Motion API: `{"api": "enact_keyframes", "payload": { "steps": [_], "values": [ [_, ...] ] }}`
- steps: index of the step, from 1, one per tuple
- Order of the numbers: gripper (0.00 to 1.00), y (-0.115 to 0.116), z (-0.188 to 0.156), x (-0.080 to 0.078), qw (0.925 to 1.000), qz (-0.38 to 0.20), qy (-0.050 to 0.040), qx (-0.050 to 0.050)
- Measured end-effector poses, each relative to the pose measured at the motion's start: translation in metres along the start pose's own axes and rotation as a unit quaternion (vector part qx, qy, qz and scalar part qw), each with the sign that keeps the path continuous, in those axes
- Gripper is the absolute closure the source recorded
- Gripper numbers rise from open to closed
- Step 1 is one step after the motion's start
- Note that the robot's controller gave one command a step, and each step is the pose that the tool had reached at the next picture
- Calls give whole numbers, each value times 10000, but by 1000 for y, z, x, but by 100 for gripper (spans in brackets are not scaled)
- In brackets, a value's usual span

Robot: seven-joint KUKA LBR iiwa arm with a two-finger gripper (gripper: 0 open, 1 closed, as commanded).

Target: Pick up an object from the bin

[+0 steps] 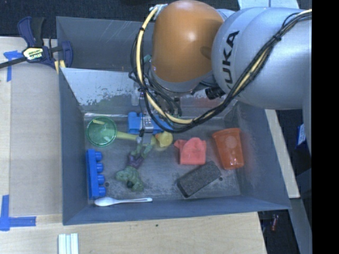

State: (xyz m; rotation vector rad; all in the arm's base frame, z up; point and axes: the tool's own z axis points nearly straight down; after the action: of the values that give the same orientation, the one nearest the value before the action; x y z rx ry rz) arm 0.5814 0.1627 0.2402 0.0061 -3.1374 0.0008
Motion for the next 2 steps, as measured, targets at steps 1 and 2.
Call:
{"api": "enact_keyframes", "payload": {
  "steps": [1, 2],
  "values": [
    [0, -1, -5, -1, 10000, 17, -40, -8],
    [0, -65, 44, -23, 9999, 137, -57, -15]
  ]
}}
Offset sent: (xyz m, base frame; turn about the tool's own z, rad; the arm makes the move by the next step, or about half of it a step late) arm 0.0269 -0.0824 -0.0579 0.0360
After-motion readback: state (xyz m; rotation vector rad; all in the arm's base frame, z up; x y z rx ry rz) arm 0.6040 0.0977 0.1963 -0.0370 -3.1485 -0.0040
